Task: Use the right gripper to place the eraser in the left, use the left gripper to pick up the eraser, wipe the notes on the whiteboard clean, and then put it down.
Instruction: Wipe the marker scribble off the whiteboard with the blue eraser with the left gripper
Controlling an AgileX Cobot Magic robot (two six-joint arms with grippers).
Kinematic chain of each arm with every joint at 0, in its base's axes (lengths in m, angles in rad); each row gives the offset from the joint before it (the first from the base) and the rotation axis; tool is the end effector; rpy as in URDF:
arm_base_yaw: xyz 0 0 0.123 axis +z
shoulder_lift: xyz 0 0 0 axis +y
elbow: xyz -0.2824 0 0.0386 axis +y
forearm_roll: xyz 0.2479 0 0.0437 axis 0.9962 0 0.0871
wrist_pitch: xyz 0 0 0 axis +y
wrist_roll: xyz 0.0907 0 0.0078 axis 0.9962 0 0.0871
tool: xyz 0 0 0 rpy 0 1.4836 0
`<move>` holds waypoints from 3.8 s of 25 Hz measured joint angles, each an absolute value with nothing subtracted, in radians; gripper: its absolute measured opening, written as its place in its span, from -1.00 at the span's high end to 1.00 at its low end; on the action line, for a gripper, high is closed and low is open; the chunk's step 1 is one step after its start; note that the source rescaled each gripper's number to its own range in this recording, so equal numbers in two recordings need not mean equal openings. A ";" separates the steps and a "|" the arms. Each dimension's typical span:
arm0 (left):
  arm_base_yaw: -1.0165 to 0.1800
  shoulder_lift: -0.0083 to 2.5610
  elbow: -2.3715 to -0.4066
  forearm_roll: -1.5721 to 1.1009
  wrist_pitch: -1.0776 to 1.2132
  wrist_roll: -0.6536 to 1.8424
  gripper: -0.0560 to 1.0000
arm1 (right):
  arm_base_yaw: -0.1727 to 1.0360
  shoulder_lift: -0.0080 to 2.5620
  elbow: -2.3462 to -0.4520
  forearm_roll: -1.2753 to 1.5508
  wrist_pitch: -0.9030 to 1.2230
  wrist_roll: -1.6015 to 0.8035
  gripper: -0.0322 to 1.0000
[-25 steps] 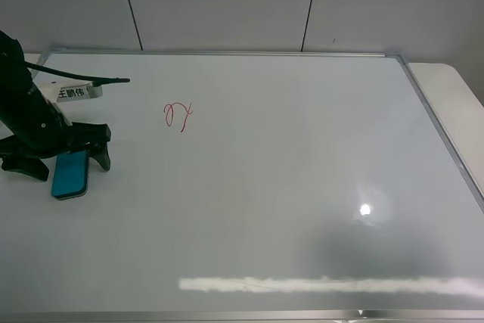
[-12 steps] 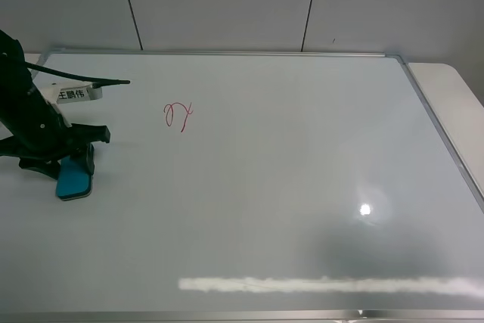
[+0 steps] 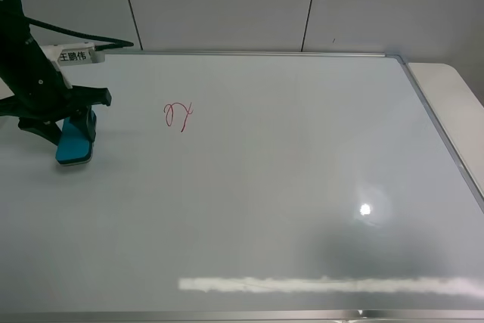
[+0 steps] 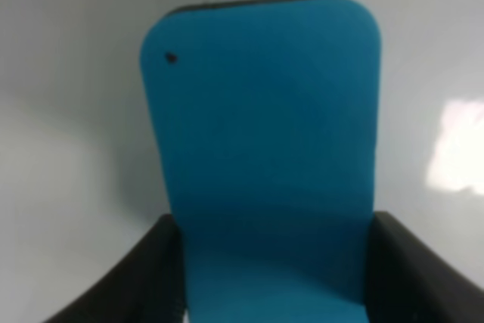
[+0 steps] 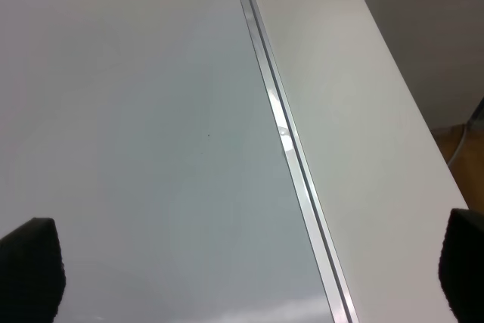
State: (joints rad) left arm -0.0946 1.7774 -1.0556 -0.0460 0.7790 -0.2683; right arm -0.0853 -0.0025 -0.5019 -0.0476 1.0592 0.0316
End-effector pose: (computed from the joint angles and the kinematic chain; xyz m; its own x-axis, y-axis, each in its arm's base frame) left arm 0.3231 -0.0336 0.1706 -0.9684 -0.2058 -0.1405 -0.1965 0.9775 -0.0770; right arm -0.0057 -0.0033 0.2779 -0.4477 0.0466 -0.8930 0.1257 0.9920 -0.0113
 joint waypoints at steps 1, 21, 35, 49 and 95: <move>-0.095 1.781 -1.079 -0.047 0.786 -0.268 0.77 | -0.085 -0.002 -0.502 -0.048 1.059 0.032 -1.00; -0.147 2.079 -1.511 -0.062 0.970 -0.226 0.77 | -0.085 -0.002 -0.502 -0.048 1.059 0.032 -1.00; -0.182 2.281 -1.718 -0.060 1.025 -0.180 0.77 | -0.085 -0.002 -0.502 -0.048 1.059 0.032 -1.00; -0.336 2.293 -1.728 -0.037 0.997 -0.179 0.77 | -0.085 -0.002 -0.502 -0.044 1.059 0.032 -1.00; -0.144 2.367 -1.879 -0.025 1.001 -0.079 0.77 | -0.085 -0.002 -0.502 -0.042 1.059 0.032 -1.00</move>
State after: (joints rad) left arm -0.1438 2.3671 -1.8787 -0.0250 1.0010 -0.0790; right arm -0.0853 -0.0025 -0.5019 -0.0423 1.0592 0.0316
